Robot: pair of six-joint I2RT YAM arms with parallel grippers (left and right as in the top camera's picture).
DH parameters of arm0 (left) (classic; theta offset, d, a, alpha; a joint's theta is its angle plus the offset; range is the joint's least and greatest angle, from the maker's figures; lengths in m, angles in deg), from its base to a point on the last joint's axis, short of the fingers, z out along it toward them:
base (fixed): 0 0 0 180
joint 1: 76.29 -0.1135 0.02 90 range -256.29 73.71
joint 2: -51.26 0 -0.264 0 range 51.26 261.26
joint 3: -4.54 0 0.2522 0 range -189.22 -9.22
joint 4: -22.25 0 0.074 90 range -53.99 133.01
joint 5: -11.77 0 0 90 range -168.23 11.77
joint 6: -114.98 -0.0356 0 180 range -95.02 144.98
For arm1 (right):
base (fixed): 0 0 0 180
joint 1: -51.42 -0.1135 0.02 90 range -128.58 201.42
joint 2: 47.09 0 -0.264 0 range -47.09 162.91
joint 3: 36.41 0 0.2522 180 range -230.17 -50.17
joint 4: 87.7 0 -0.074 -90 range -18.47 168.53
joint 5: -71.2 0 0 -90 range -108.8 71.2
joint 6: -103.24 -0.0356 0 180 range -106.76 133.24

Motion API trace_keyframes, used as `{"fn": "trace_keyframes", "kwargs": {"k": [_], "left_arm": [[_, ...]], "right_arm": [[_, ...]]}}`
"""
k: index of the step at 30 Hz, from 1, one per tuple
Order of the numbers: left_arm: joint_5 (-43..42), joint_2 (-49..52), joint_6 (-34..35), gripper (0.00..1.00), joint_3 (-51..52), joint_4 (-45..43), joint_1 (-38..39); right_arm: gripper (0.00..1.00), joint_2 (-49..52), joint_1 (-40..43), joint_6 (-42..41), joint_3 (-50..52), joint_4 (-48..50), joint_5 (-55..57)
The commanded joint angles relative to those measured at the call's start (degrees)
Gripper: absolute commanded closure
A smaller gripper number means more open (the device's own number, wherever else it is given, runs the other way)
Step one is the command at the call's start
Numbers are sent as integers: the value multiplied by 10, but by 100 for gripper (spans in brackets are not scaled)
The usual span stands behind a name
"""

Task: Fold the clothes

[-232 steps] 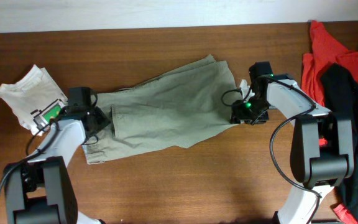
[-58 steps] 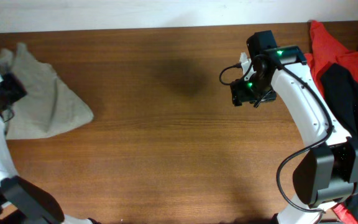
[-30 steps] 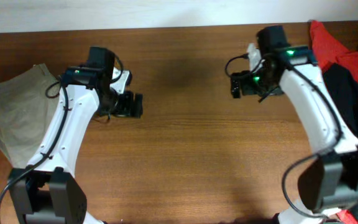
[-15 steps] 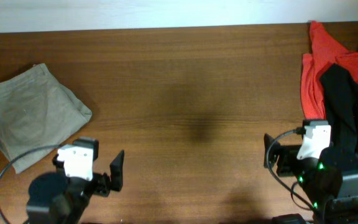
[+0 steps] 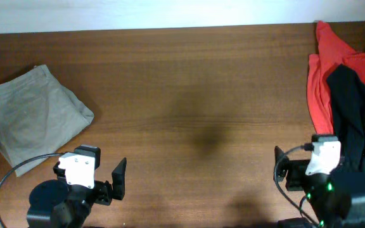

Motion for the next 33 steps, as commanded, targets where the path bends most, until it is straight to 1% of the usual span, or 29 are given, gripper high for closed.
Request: {"fn": "trace_keyframes", "kwargs": {"k": [1,3,4,5,7,10,14,30,33], "left_arm": [[4,-1,-7,1,4,-2,-1],[4,-1,-7,1,4,-2,-1],[4,-1,-7,1,4,-2,-1],[4,-1,-7,1,4,-2,-1],[4,-1,-7,1,4,-2,-1],[4,-1,-7,1,4,-2,-1],[4,-1,-7,1,4,-2,-1],[4,-1,-7,1,4,-2,-1],[7,-3,-7,1,7,11,-3]], "right_arm": [[1,-119,30,13,102,69,-9],[1,-209,38,14,192,146,-12],[1,-238,42,13,231,191,-13],[1,-232,43,14,258,238,-20],[1,-235,44,25,350,378,-25],[1,-235,44,37,447,526,-34],[1,-235,43,37,458,474,-40],[1,-233,43,37,458,473,-38],[1,-233,43,37,458,473,-38]]}}
